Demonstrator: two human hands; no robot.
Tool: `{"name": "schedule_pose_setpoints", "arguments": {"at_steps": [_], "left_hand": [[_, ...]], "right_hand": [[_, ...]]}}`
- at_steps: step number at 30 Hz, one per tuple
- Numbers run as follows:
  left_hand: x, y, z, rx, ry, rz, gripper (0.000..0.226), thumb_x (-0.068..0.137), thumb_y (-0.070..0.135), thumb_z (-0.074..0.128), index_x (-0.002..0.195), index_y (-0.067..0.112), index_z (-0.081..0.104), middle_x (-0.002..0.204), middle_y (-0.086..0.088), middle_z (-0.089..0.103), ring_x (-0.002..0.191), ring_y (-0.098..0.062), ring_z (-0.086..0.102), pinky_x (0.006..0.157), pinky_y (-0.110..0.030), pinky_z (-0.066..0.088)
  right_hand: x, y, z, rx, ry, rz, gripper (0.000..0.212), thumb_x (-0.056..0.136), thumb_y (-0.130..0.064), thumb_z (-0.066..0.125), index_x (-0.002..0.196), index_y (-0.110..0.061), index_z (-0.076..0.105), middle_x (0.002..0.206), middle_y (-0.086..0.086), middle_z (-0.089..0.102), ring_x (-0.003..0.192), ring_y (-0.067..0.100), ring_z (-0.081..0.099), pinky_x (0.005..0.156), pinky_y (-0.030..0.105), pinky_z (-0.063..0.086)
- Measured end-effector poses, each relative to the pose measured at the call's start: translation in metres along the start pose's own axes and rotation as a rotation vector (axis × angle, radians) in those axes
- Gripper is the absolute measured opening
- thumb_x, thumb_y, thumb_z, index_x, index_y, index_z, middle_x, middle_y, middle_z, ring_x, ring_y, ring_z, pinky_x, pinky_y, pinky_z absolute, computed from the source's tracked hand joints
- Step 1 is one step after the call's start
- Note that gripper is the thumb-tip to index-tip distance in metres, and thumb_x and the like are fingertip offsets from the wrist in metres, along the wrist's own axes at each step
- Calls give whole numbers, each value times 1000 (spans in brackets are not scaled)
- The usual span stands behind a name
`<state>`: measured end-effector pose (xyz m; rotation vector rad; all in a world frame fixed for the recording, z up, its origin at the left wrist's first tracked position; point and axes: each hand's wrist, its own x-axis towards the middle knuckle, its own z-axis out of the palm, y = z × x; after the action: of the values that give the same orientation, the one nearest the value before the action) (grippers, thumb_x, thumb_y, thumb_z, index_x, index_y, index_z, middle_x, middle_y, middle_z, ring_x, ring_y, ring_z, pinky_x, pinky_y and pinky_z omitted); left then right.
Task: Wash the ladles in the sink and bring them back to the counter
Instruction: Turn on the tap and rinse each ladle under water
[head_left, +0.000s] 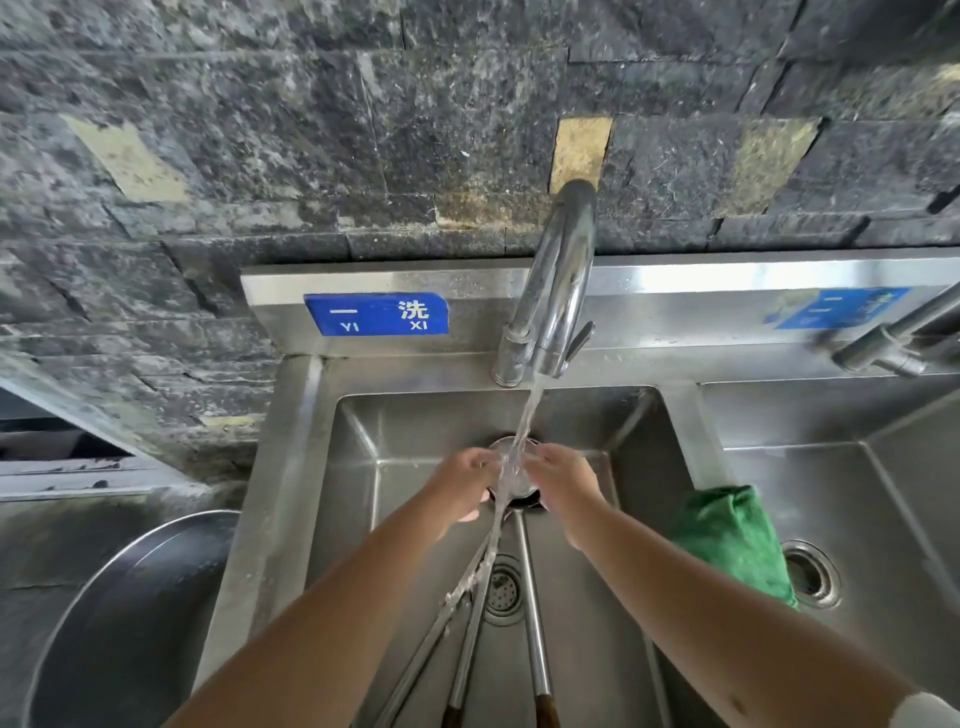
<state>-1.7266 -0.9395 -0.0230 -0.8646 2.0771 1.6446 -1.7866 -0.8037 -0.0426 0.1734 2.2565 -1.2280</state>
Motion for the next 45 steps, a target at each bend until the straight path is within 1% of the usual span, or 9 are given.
{"name": "schedule_pose_setpoints", "arguments": {"at_steps": [6, 11, 17, 22, 26, 32, 35, 40, 45], "left_hand": [[-32, -48, 12, 4, -28, -67, 23, 98, 23, 52, 118, 17, 62, 104, -4, 64, 94, -22, 63, 85, -36, 53], [-41, -94, 26, 5, -82, -181, 25, 89, 20, 59, 110, 9, 67, 104, -17, 68, 85, -23, 60, 68, -26, 48], [-24, -148, 42, -44, -41, -328, 27, 88, 9, 48, 76, 15, 71, 67, -8, 53, 52, -17, 44, 49, -23, 32], [-1, -185, 54, 1, -64, -289, 29, 90, 3, 47, 98, 5, 75, 80, -8, 70, 74, -21, 60, 58, -24, 43], [23, -215, 64, 18, -67, -297, 28, 91, 14, 51, 104, 2, 73, 108, -21, 71, 102, -30, 67, 88, -37, 54], [44, -236, 75, 67, -90, -216, 35, 103, 2, 36, 136, -5, 47, 120, -7, 51, 105, -14, 40, 77, -17, 34], [54, -248, 79, 99, -115, -213, 36, 104, 2, 34, 138, -3, 45, 137, -13, 50, 105, -12, 41, 68, -13, 40], [42, -236, 76, 10, -101, -168, 32, 97, 10, 46, 122, 12, 65, 115, -5, 67, 103, -10, 56, 76, -19, 43], [22, -219, 60, -74, -199, -145, 24, 95, 6, 43, 104, 7, 64, 85, -10, 68, 69, -16, 63, 59, -22, 50]], "right_hand": [[-45, 51, 23, 85, -76, 145, 19, 86, -26, 61, 102, -21, 70, 79, -1, 66, 64, 14, 52, 62, 33, 46], [-57, 86, 46, 359, -220, 349, 22, 92, -18, 58, 112, -12, 64, 106, 1, 63, 102, 18, 59, 94, 44, 50], [-60, 113, 96, 343, -158, 600, 16, 83, -29, 62, 93, -18, 68, 82, 1, 61, 72, 18, 55, 63, 30, 46], [-43, 144, 133, 419, -150, 641, 14, 78, -33, 67, 88, -22, 67, 80, -1, 60, 80, 20, 57, 76, 37, 52], [-20, 168, 167, 372, -78, 600, 28, 90, -31, 58, 111, -13, 63, 87, 5, 65, 71, 18, 58, 59, 27, 43], [-3, 175, 189, 276, -52, 577, 63, 90, -18, 57, 147, -10, 31, 127, 15, 54, 114, 31, 53, 96, 33, 40], [10, 179, 196, 269, -40, 612, 63, 81, -13, 63, 138, -8, 38, 113, 13, 56, 103, 30, 57, 96, 35, 47], [33, 190, 201, 272, -17, 595, 57, 61, -20, 61, 116, -9, 52, 102, 16, 65, 89, 30, 66, 87, 47, 55], [31, 163, 180, 362, 1, 517, 14, 82, 0, 60, 85, -12, 53, 77, 13, 61, 69, 25, 62, 65, 36, 52]]}}
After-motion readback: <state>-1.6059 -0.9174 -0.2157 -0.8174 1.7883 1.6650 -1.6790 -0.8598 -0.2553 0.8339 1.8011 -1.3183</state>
